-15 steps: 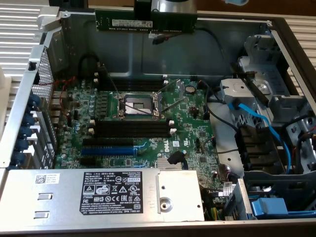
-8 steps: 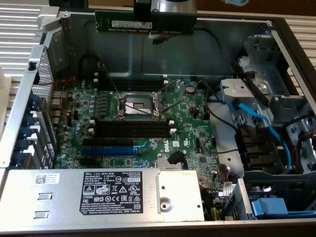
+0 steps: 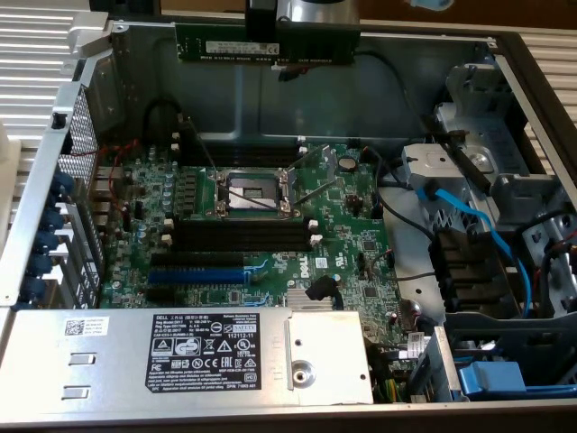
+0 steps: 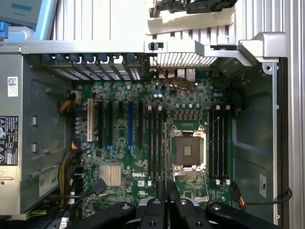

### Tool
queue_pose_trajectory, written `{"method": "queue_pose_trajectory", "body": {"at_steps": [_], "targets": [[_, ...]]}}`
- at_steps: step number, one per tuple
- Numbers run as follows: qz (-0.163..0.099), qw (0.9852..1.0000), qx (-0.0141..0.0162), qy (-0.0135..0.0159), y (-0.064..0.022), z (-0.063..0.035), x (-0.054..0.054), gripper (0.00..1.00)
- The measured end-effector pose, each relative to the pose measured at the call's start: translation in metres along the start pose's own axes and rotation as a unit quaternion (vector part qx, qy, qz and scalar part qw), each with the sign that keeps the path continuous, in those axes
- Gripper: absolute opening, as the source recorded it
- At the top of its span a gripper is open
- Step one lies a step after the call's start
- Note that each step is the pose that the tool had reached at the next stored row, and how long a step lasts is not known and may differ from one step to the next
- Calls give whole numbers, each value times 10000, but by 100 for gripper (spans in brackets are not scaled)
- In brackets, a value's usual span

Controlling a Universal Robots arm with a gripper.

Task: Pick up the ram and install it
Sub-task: 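Pick up the ram and move it above insertion slot, then insert the ram into the slot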

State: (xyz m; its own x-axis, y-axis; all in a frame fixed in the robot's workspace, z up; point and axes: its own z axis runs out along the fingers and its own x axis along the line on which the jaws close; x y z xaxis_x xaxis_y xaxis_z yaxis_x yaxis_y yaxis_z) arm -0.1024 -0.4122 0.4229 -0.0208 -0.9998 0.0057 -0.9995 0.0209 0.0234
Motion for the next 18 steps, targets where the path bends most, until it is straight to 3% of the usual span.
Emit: {"method": "queue_pose_trajectory", "body": {"at_steps": [11, 18], "targets": [[1, 10000, 9, 0, 69, 20, -97, 13], [1, 10000, 10, 0, 74, 20, -100, 13]]}}
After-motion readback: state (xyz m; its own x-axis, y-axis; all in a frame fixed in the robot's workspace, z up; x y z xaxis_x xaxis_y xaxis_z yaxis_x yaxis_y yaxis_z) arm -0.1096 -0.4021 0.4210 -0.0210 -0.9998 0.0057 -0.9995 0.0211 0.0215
